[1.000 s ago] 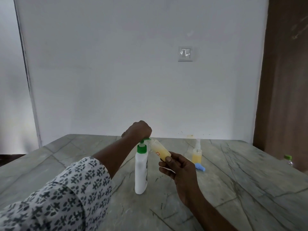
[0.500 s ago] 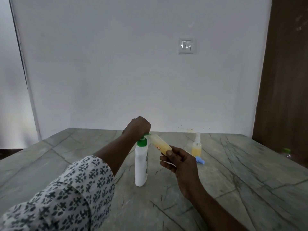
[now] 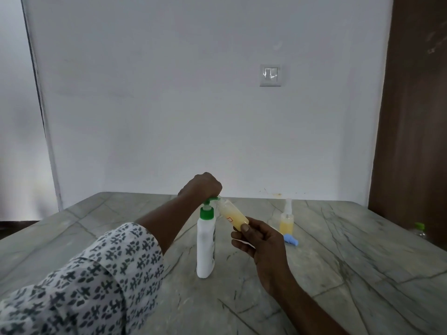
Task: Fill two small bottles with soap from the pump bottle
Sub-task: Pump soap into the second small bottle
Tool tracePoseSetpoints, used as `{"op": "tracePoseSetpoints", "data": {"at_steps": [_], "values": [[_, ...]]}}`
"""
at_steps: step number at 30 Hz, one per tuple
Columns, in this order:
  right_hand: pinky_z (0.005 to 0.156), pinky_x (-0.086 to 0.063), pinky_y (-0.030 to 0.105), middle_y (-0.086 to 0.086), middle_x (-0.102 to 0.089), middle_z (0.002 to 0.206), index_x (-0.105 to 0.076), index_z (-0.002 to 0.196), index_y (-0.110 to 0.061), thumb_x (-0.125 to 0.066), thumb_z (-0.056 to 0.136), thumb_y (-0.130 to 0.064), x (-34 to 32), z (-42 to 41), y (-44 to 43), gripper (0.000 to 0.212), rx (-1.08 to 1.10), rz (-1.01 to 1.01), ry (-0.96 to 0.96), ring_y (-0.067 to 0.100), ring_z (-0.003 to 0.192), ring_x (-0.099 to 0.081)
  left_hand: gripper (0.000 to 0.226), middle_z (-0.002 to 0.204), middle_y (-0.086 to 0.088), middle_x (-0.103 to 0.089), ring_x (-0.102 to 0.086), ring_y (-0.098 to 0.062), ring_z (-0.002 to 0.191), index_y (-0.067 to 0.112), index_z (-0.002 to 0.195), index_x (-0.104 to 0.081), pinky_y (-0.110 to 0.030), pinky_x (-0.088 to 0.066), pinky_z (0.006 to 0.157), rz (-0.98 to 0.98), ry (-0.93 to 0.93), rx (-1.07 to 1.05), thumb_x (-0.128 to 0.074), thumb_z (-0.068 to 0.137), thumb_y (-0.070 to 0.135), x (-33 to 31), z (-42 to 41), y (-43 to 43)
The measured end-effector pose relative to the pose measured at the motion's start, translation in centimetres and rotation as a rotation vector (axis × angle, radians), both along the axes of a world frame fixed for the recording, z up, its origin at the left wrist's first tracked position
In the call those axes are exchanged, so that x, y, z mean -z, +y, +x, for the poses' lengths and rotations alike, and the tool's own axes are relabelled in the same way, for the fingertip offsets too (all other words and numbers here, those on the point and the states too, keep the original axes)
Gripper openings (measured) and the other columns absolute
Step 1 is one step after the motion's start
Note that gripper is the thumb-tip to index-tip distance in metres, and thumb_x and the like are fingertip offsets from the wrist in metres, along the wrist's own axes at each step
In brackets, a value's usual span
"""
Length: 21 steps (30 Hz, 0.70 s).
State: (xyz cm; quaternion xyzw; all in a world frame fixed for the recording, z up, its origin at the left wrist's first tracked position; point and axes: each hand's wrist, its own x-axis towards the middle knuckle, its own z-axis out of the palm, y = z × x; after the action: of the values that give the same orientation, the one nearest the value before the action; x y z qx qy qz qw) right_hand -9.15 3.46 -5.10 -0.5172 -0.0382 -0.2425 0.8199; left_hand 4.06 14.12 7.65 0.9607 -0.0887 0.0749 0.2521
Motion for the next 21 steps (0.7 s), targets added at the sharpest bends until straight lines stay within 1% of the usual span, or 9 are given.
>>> {"op": "tracePoseSetpoints", "data": {"at_steps": [4, 7, 10, 13, 14, 15, 19, 21], "values": [[0.073, -0.062, 0.035, 0.016, -0.075, 0.095, -0.066, 0.109, -0.007, -0.061, 0.091, -0.004, 0.0, -0.1, 0.0, 0.019, -0.004, -0.005, -0.008, 0.032, 0.086, -0.074, 0.014, 0.086, -0.009, -0.057, -0.057, -0.023, 0.069, 0.010, 0.068, -0.049, -0.030, -0.051, 0.077, 0.006, 0.016, 0.002, -0.045, 0.081, 0.014, 0.4, 0.8, -0.2], [0.073, -0.062, 0.036, 0.017, -0.075, 0.096, -0.066, 0.111, -0.006, -0.061, 0.091, -0.004, 0.0, 0.0, 0.0, 0.020, -0.001, -0.007, 0.000, 0.031, 0.086, -0.074, 0.015, 0.084, -0.009, -0.055, -0.053, -0.019, 0.063, 0.010, 0.068, -0.049, -0.027, -0.047, 0.068, -0.007, -0.006, 0.002, -0.044, 0.081, 0.013, 0.1, 0.5, 0.0], [0.074, -0.061, 0.036, 0.018, -0.075, 0.096, -0.066, 0.112, -0.005, -0.062, 0.091, -0.005, 0.1, -0.1, -0.1, 0.021, 0.004, -0.019, 0.004, 0.031, 0.086, -0.074, 0.011, 0.083, -0.009, -0.056, -0.054, -0.023, 0.071, 0.011, 0.069, -0.049, -0.030, -0.045, 0.070, -0.070, -0.034, -0.016, -0.043, 0.078, 0.013, 0.1, -0.1, 0.0], [0.072, -0.061, 0.034, 0.020, -0.074, 0.097, -0.066, 0.111, -0.005, -0.061, 0.092, -0.004, 0.2, -0.1, -0.1, 0.020, 0.005, -0.021, 0.013, 0.031, 0.086, -0.074, 0.007, 0.080, -0.007, -0.053, -0.059, -0.028, 0.083, 0.013, 0.070, -0.048, -0.036, -0.050, 0.085, -0.099, -0.041, -0.053, -0.043, 0.076, 0.013, 0.5, -0.3, 0.1], [0.072, -0.061, 0.034, 0.019, -0.074, 0.097, -0.066, 0.111, -0.006, -0.061, 0.092, -0.004, 0.3, -0.2, -0.1, 0.020, 0.008, -0.024, 0.018, 0.031, 0.086, -0.074, 0.007, 0.080, -0.007, -0.052, -0.059, -0.029, 0.086, 0.014, 0.071, -0.048, -0.038, -0.050, 0.088, -0.099, -0.041, -0.056, -0.043, 0.076, 0.013, 0.8, -0.4, 0.1], [0.071, -0.061, 0.033, 0.019, -0.074, 0.097, -0.066, 0.111, -0.006, -0.060, 0.092, -0.004, 0.3, -0.2, -0.2, 0.020, 0.012, -0.027, 0.022, 0.031, 0.086, -0.074, 0.007, 0.082, -0.007, -0.053, -0.059, -0.029, 0.086, 0.013, 0.070, -0.048, -0.038, -0.050, 0.087, -0.093, -0.037, -0.049, -0.044, 0.077, 0.013, 1.1, -0.3, 0.1], [0.069, -0.061, 0.030, 0.018, -0.074, 0.097, -0.066, 0.109, -0.008, -0.061, 0.092, -0.005, 0.3, -0.3, -0.1, 0.018, 0.007, -0.029, 0.022, 0.029, 0.084, -0.074, 0.013, 0.086, -0.010, -0.056, -0.055, -0.026, 0.080, 0.011, 0.069, -0.047, -0.031, -0.046, 0.073, -0.090, -0.034, -0.027, -0.043, 0.081, 0.011, 1.3, 0.0, 0.1], [0.068, -0.060, 0.030, 0.018, -0.074, 0.097, -0.066, 0.108, -0.009, -0.061, 0.092, -0.005, 0.3, -0.2, -0.1, 0.018, 0.008, -0.030, 0.024, 0.029, 0.084, -0.074, 0.012, 0.086, -0.010, -0.056, -0.056, -0.026, 0.079, 0.011, 0.068, -0.047, -0.032, -0.047, 0.074, -0.113, -0.037, -0.030, -0.044, 0.080, 0.012, 1.3, 0.0, 0.2]]}}
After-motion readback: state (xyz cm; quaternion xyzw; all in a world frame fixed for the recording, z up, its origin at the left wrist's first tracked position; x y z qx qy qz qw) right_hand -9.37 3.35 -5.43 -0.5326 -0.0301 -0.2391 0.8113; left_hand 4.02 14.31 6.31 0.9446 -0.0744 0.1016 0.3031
